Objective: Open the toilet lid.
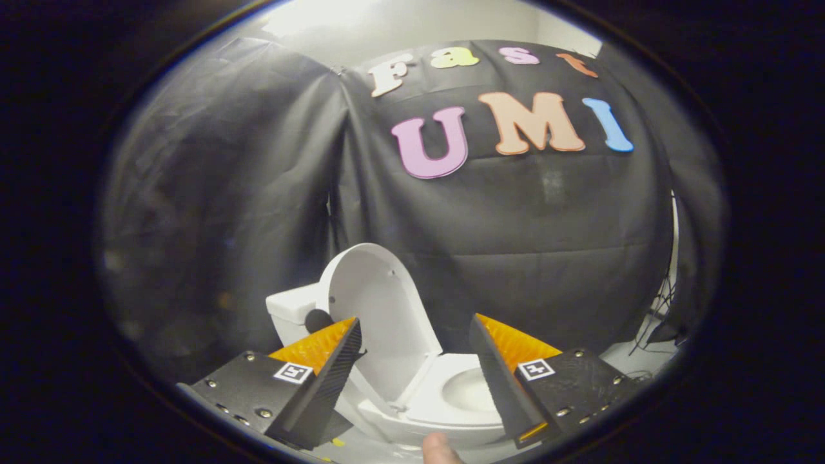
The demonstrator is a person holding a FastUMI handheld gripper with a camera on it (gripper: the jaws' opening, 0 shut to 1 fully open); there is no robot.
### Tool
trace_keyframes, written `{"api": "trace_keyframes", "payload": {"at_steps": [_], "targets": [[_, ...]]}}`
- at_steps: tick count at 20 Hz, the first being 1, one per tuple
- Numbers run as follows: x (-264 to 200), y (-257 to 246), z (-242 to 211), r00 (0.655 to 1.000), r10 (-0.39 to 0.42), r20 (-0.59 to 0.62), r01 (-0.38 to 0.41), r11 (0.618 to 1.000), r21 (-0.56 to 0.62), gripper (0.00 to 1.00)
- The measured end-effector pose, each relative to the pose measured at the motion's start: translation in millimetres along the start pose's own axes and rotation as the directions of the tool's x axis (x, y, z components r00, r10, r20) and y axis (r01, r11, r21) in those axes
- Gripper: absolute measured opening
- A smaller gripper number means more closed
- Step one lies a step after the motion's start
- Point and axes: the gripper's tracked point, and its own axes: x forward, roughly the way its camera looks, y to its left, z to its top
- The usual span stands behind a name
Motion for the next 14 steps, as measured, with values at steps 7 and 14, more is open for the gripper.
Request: {"api": "trace_keyframes", "payload": {"at_steps": [7,14], "targets": [[-15,-39,-1,0.998,-0.06,0.018,0.061,0.997,-0.045,1.0],[-27,-57,-1,0.997,-0.072,0.023,0.074,0.988,-0.134,1.0]]}}
